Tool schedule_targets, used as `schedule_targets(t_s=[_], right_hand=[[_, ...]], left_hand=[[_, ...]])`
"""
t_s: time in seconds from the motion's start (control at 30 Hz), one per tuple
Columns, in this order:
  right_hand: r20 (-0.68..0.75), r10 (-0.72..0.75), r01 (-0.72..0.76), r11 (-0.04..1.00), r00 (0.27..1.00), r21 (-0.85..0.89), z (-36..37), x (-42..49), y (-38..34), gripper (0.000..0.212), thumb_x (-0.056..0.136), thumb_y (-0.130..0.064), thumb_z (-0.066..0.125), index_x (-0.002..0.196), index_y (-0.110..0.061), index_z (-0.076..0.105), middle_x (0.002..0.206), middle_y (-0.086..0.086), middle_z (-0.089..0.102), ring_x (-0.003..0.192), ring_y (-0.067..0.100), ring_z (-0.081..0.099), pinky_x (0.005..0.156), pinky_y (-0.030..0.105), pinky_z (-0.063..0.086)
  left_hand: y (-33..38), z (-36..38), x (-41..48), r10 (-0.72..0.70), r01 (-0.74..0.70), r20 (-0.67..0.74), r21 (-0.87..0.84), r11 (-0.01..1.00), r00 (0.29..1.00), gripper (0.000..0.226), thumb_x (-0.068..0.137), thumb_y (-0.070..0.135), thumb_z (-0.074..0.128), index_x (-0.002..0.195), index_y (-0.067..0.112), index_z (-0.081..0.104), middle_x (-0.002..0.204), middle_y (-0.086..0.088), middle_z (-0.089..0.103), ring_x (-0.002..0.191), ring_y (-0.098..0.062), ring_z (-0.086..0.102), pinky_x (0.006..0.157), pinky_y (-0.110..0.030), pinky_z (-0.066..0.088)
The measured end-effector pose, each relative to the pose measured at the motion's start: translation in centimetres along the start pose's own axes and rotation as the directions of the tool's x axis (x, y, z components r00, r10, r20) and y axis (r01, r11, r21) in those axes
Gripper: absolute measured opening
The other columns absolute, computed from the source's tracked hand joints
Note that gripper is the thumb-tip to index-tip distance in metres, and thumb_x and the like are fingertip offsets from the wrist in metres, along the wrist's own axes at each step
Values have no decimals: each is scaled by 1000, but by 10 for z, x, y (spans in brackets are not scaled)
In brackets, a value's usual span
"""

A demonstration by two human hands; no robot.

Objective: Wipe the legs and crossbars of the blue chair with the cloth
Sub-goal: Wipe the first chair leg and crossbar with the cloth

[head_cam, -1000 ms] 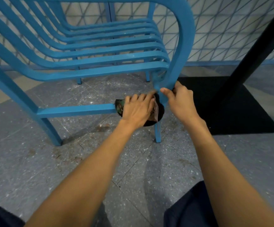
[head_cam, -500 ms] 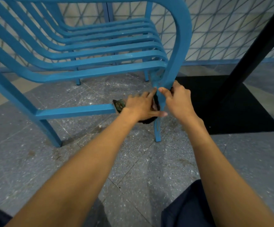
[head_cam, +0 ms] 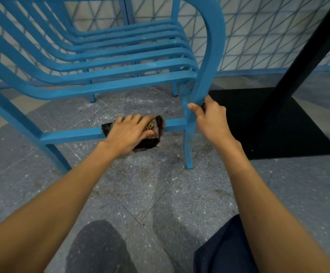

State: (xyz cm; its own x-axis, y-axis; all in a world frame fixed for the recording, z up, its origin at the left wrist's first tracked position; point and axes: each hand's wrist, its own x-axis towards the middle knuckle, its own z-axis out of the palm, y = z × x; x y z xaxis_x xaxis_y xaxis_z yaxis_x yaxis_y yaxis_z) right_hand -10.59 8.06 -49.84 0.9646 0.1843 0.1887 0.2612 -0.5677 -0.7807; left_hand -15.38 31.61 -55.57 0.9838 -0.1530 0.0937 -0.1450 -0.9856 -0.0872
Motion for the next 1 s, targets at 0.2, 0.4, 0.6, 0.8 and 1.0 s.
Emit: schedule_targets(t_s=[0.2, 0.4, 0.6, 0.8, 1.0], right_hand=[[12, 20, -20, 1000, 1000, -3, 0, 4, 0, 38, 96, -29, 55, 125, -4, 54, 116, 14, 65, 108, 28, 62, 90, 34, 51], [42, 13, -12, 1000, 999, -24, 0, 2, -1, 39, 98, -27, 51, 127, -1, 48, 120, 16, 62, 112, 29, 59, 90, 36, 50], [33, 12, -11, 1000, 999, -18, 1, 2, 0, 37, 99, -26, 50, 127, -3, 48, 123, 13, 60, 114, 26, 58, 81, 21, 44], [26, 14, -14, 1000, 1000, 11, 2, 3, -1, 37, 99, -26, 50, 128, -5, 48, 125, 11, 59, 116, 24, 56, 82, 18, 41], [26, 13, -14, 999, 1000, 41, 1, 0, -2, 35, 99, -25, 50, 128, -7, 48, 125, 8, 59, 115, 20, 55, 83, 19, 41]], left_hand=[[74, -6, 41, 3, -2, -15, 50, 999, 1000, 49, 98, 46, 34, 134, 13, 40, 121, -13, 54, 107, -36, 54, 89, -48, 38], [58, 2, 25, 63, -61, -110, 24, 998, 992, 52, 97, 47, 37, 138, 17, 37, 121, -7, 56, 109, -28, 54, 92, -41, 38], [-53, 8, -39, -32, 30, -43, -28, 999, 999, 58, 96, 58, 22, 138, 21, 37, 126, -4, 54, 115, -24, 52, 98, -43, 36], [-79, 0, -36, -229, 233, 53, -78, 969, 972, 68, 81, 78, 16, 100, 24, 52, 100, -5, 64, 94, -26, 59, 87, -45, 38], [22, -16, 23, -189, 215, 151, -187, 958, 970, 59, 91, 69, 15, 108, 29, 55, 100, 0, 64, 96, -22, 60, 87, -40, 38]])
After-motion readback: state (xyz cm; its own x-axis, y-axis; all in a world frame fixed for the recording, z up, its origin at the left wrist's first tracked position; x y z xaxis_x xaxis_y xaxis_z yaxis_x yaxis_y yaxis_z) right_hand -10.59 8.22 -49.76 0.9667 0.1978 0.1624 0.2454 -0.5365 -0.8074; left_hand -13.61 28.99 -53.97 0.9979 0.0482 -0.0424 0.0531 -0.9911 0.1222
